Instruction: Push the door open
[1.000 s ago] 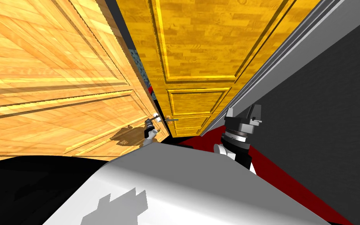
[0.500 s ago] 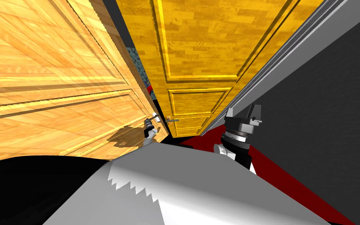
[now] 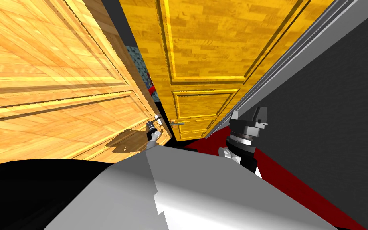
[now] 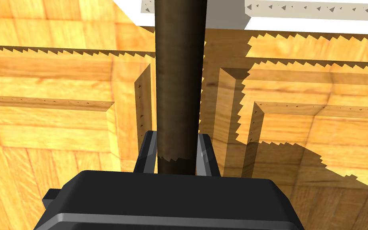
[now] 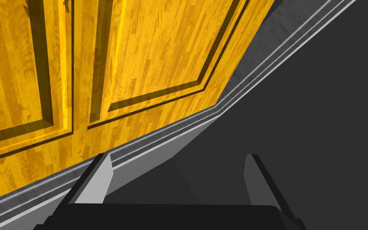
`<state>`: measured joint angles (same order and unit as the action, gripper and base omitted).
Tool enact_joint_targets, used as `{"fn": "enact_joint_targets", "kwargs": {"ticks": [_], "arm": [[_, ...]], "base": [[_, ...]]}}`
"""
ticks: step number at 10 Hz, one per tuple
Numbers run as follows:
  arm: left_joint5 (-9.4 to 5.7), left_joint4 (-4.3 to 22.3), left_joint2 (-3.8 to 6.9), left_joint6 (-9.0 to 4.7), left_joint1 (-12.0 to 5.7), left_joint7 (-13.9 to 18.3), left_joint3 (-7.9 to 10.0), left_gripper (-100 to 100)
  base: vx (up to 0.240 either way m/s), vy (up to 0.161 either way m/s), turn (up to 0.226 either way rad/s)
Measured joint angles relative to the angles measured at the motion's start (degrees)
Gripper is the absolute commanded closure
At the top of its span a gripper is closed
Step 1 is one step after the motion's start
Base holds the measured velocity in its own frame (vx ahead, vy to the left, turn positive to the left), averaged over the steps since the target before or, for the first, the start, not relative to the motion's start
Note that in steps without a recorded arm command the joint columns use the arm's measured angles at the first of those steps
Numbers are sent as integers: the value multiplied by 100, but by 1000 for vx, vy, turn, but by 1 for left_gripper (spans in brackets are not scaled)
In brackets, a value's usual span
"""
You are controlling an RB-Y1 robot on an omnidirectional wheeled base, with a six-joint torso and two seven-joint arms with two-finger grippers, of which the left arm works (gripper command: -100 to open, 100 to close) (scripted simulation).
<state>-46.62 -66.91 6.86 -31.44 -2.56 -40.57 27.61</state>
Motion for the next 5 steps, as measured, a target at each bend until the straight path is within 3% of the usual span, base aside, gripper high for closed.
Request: {"fn": "enact_joint_targets", "kwargs": {"ticks": [1,3,5], "arm": [[-32,-76,-78,-6,-10,-93,78,100],[-36,79,-14,-108,-82,-83,89,100],[-73,125,-39,-180,-122,-140,157,100]], "base": [[12,42,-34],[4,27,-29],[-4,47,-50]]}}
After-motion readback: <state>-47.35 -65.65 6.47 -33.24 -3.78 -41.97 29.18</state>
